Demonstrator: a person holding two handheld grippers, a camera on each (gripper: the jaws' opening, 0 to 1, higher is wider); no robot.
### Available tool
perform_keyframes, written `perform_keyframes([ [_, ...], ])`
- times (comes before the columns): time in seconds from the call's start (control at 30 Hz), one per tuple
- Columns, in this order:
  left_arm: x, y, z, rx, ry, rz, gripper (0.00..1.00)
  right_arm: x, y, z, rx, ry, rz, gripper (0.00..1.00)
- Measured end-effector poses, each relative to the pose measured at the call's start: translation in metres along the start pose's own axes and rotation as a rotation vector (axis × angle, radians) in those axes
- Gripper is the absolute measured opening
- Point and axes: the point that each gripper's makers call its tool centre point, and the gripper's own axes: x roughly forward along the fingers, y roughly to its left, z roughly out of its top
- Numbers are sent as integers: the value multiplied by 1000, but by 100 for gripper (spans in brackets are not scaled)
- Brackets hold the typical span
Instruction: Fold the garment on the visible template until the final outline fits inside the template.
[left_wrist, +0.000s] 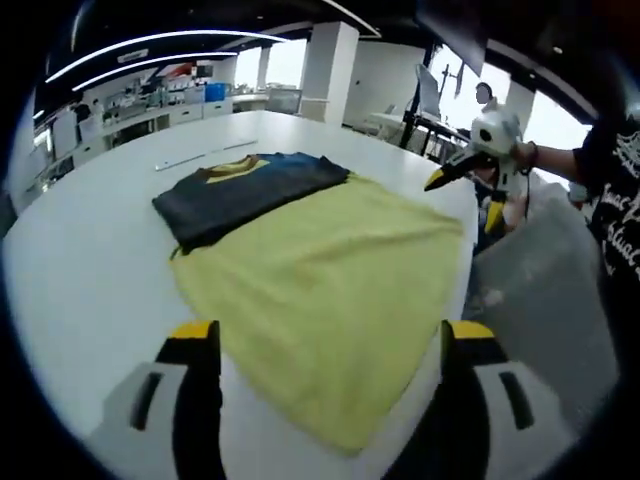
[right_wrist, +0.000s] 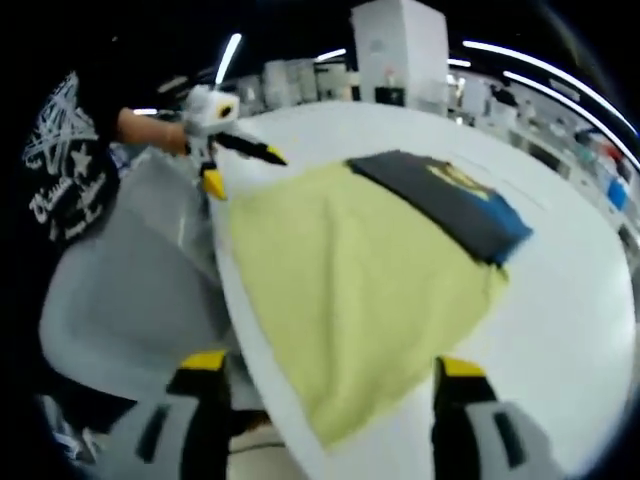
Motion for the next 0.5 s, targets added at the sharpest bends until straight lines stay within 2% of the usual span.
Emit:
perform_keyframes([
  [0.13,0,-3,-11,40,32,2,80,4,2,-6,-9,19,9,71],
  [0.3,1,-9,-21,74,60,-29,70,6,4,-11,-38,38,5,66],
  [0.37,1,-12,-23,85,66,-46,63,7,3,-12,-48,42,2,65],
  [0.5,1,-16,-34,148,114,-67,56,8,1,-17,-78,65,-11,61],
])
